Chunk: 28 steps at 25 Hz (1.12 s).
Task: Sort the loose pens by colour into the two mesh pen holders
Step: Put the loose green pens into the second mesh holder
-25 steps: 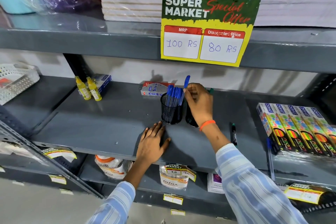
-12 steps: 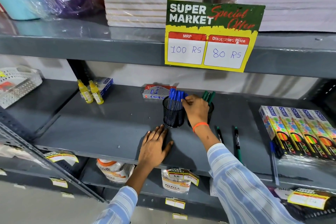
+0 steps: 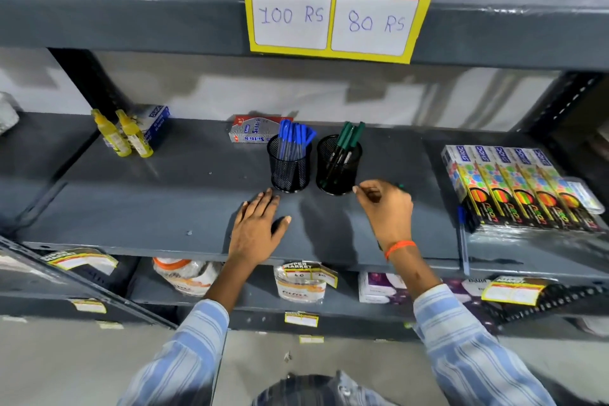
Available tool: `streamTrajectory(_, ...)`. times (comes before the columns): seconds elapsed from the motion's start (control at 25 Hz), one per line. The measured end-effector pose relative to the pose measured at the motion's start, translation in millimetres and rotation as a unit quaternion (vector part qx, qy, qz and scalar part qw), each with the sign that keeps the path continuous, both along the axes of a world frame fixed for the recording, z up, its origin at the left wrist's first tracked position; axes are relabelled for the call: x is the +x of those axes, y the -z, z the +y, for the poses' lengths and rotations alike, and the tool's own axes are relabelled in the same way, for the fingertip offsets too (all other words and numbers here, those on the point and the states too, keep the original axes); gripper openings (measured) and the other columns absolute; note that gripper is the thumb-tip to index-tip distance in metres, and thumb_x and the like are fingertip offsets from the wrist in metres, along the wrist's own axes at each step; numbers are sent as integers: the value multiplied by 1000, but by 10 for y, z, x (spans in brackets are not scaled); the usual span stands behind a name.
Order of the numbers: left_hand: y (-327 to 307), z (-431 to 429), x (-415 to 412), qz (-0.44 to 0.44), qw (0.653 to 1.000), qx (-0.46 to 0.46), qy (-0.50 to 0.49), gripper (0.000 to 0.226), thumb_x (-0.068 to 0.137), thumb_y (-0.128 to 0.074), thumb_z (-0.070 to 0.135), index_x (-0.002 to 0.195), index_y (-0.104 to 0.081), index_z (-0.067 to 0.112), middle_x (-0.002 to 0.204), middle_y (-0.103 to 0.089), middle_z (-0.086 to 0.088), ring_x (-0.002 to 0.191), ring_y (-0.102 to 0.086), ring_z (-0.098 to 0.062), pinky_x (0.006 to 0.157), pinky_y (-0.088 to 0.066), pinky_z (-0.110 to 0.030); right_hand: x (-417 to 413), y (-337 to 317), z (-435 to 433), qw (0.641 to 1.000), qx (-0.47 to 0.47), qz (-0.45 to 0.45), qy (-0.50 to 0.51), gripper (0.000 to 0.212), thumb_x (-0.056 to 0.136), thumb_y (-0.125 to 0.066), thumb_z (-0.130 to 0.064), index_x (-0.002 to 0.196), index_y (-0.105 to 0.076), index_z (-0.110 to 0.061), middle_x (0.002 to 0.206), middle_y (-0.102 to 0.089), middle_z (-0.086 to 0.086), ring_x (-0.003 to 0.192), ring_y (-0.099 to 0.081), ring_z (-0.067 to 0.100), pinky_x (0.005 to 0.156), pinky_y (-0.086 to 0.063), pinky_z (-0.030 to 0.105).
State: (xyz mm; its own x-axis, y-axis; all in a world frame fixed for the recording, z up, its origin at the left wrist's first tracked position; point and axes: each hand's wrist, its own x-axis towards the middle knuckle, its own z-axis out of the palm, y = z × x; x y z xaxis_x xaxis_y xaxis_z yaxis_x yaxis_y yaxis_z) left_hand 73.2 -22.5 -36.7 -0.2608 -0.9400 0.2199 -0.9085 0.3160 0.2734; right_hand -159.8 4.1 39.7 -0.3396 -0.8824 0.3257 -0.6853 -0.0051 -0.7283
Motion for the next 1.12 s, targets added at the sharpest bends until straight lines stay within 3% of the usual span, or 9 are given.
streamTrajectory(0.2, 12, 5, -18, -13, 1000, 8, -1, 69, 87, -19, 55, 137, -36, 11, 148, -34, -10, 137, -25, -25, 112, -17, -46, -309, 233, 268, 996, 43, 61, 52, 14, 81, -67, -17, 86, -64, -4, 86, -71, 23, 82, -64, 42, 71, -53, 45)
streamTrajectory(0.36, 5, 7, -36, -7, 1000, 7, -1, 62, 91, -27, 49, 137, -37, 9, 146, -37, -11, 136, -28, -25, 111, -18, -47, -540, 433, 403, 968, 89, 204, 114, 35, 85, -58, -12, 110, -50, 12, 116, -55, 36, 106, -50, 51, 94, -43, 53)
streamTrajectory(0.52, 3, 33, -80, 8, 1000, 3, 2, 50, 95, -37, 38, 135, -39, 8, 146, -38, -11, 135, -29, -24, 112, -17, -46, -683, 490, 459, 945, 209, 182, 177, 56, 92, -48, -19, 132, -25, 13, 140, -31, 38, 128, -29, 51, 110, -27, 56)
streamTrajectory(0.76, 7, 39, -57, 8, 1000, -4, 5, 66, 88, -21, 50, 133, -42, 7, 143, -41, -12, 133, -33, -26, 110, -21, -48, -727, 470, 431, 925, 255, 236, 152, 53, 90, -46, -3, 134, -20, 13, 133, -38, 37, 121, -36, 47, 106, -29, 51)
streamTrajectory(0.92, 12, 34, -57, 7, 1000, -4, 4, 67, 88, -20, 50, 133, -43, 7, 143, -41, -12, 133, -33, -26, 110, -20, -46, -686, 393, 366, 949, 205, 204, 123, 44, 85, -45, 11, 128, -36, 9, 126, -45, 35, 113, -44, 49, 101, -36, 52)
streamTrajectory(1.12, 11, 40, -51, 10, 1000, -3, 2, 67, 87, -20, 50, 133, -43, 7, 143, -42, -12, 133, -33, -26, 110, -20, -46, -737, 334, 270, 965, 168, 159, 125, 20, 84, -57, -2, 100, -53, 10, 104, -58, 36, 94, -58, 48, 79, -50, 49)
